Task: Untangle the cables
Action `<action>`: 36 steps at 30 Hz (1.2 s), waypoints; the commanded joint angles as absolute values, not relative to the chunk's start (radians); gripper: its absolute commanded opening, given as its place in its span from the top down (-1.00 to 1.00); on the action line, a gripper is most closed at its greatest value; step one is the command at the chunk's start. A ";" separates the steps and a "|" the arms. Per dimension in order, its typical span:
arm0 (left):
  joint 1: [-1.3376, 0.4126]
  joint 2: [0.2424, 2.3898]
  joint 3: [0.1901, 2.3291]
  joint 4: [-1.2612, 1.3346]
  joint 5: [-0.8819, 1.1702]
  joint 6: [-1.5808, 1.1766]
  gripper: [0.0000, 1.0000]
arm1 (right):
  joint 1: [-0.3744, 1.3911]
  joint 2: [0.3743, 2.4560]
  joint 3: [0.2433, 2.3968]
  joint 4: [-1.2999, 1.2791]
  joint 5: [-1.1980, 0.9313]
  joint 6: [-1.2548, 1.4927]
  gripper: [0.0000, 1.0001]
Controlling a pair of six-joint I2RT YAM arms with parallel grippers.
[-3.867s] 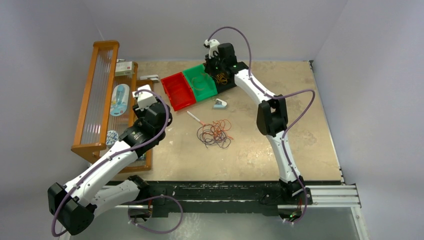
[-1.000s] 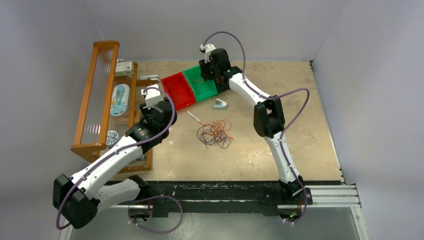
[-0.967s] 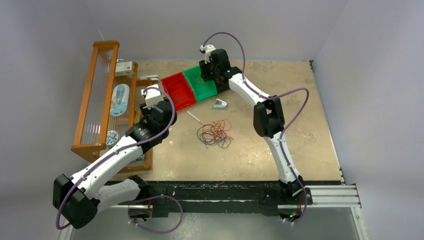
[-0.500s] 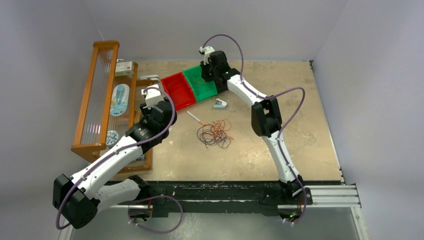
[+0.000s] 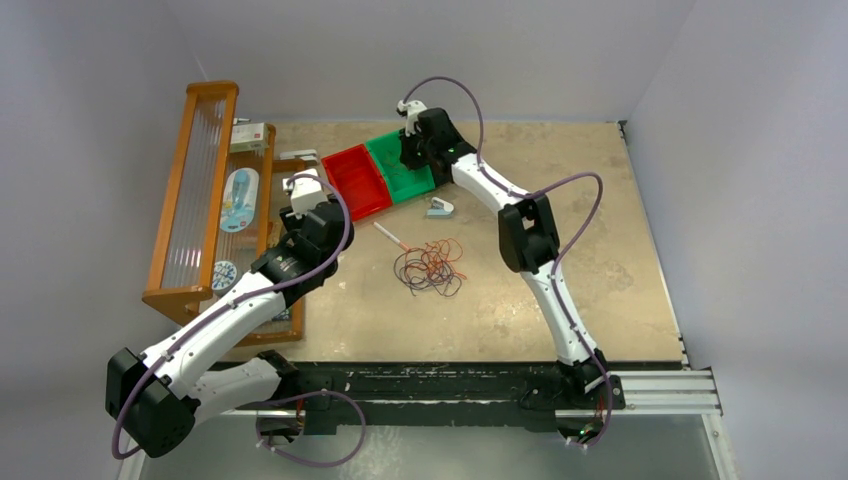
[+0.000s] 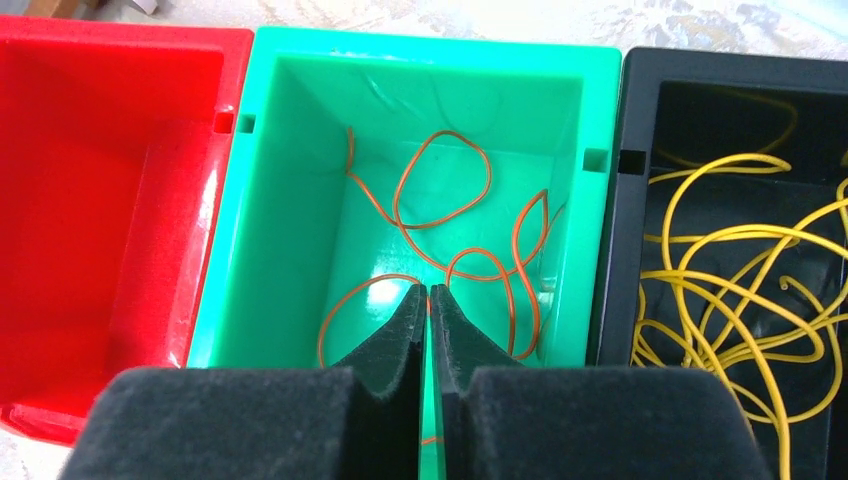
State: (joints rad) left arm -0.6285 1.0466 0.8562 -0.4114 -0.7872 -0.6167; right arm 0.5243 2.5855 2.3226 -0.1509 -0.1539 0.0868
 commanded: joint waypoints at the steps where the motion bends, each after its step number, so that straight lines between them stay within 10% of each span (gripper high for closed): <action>1: -0.623 1.040 0.887 -0.382 -0.785 -0.600 -0.20 | 0.525 2.482 2.292 -0.060 -0.178 0.083 0.84; 21: -0.645 1.163 0.853 -0.165 -0.404 -0.555 -0.28 | 0.514 1.595 1.317 0.042 -0.027 0.163 0.05; 36: -0.782 1.458 0.887 0.067 -0.278 -0.503 -0.38 | 0.510 1.489 0.999 -0.099 -0.203 0.179 -0.29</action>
